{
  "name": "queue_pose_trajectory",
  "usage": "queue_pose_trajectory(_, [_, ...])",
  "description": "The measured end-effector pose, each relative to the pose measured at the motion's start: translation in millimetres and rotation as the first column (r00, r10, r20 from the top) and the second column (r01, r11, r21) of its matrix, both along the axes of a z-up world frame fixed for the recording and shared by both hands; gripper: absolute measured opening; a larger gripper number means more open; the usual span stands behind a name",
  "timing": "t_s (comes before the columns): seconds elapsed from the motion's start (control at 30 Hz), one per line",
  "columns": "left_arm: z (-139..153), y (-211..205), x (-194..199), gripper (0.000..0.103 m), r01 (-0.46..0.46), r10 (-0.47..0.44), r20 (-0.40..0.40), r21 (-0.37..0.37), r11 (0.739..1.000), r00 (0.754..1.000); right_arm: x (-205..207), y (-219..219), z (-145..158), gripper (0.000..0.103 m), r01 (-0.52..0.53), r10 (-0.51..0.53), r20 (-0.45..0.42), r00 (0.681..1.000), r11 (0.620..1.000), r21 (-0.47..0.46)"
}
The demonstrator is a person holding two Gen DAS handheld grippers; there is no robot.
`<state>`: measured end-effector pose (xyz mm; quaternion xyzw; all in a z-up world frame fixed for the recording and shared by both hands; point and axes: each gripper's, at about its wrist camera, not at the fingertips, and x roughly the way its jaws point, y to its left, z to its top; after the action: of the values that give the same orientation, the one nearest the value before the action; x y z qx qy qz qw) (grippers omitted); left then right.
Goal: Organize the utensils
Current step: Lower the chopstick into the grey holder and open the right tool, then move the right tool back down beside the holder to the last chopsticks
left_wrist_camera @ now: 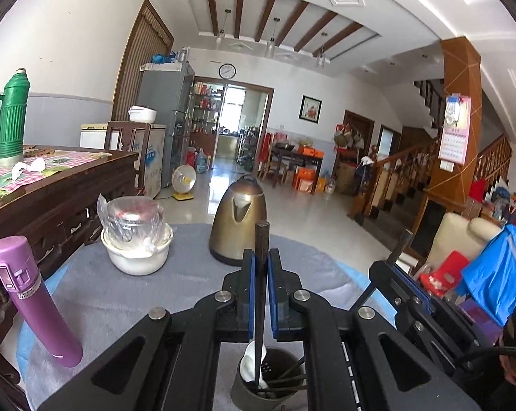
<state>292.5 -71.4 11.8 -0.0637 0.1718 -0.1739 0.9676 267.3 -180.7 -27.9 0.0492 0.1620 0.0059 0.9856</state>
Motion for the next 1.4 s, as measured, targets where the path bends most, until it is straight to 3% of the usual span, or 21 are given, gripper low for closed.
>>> queue_pose_trajectory(0.13, [-7, 2, 4, 0.007, -0.001, 0.001, -0.044, 0.011, 1.0, 0.999, 5, 0, -7, 0.008, -0.013, 0.014, -0.056, 0.998, 1.0, 0.011])
queue_pose_trajectory(0.3, [-7, 14, 3, 0.01, -0.013, 0.013, -0.063, -0.006, 1.0, 0.998, 5, -12, -6, 0.012, -0.025, 0.035, -0.106, 0.994, 0.995, 0.092])
queue_pose_trajectory(0.4, [-3, 21, -2, 0.022, -0.023, 0.022, -0.054, -0.008, 1.0, 0.998, -2, -16, 4, 0.033, -0.029, 0.039, -0.085, 0.996, 0.993, 0.114])
queue_pose_trajectory(0.47, [0, 27, -6, 0.027, -0.037, 0.037, -0.039, -0.004, 0.999, 0.999, -10, -21, 11, 0.058, -0.032, 0.039, -0.046, 0.998, 0.99, 0.14])
queue_pose_trajectory(0.6, [6, 38, -15, 0.033, -0.057, 0.057, -0.018, -0.018, 0.998, 0.998, -28, -27, 27, 0.058, -0.036, 0.03, 0.039, 0.999, 0.987, 0.159])
queue_pose_trajectory(0.67, [10, 44, -22, 0.042, -0.078, 0.078, 0.0, -0.02, 0.997, 0.997, -39, -32, 35, 0.055, -0.04, 0.028, 0.074, 0.997, 0.984, 0.171])
queue_pose_trajectory(0.8, [10, 55, -31, 0.055, -0.103, 0.103, 0.009, -0.02, 0.995, 0.995, -56, -34, 47, 0.043, -0.071, 0.051, 0.12, 0.991, 0.983, 0.169])
queue_pose_trajectory(0.97, [-6, 65, -39, 0.061, -0.112, 0.113, -0.049, 0.025, 0.993, 0.992, -79, -33, 50, 0.039, -0.16, 0.141, 0.129, 0.982, 0.975, 0.155])
queue_pose_trajectory(1.1, [-29, 68, -41, 0.061, -0.104, 0.112, -0.126, 0.068, 0.992, 0.986, -90, -36, 35, 0.037, -0.204, 0.196, 0.059, 0.979, 0.963, 0.176])
queue_pose_trajectory(1.3, [-74, 67, -42, 0.061, -0.047, 0.083, -0.289, 0.131, 0.99, 0.954, -86, -40, -17, 0.028, -0.205, 0.245, -0.161, 0.956, 0.951, 0.23])
queue_pose_trajectory(1.4, [-96, 62, -42, 0.061, -0.012, 0.074, -0.363, 0.17, 0.985, 0.929, -68, -39, -55, 0.026, -0.179, 0.266, -0.316, 0.91, 0.943, 0.279])
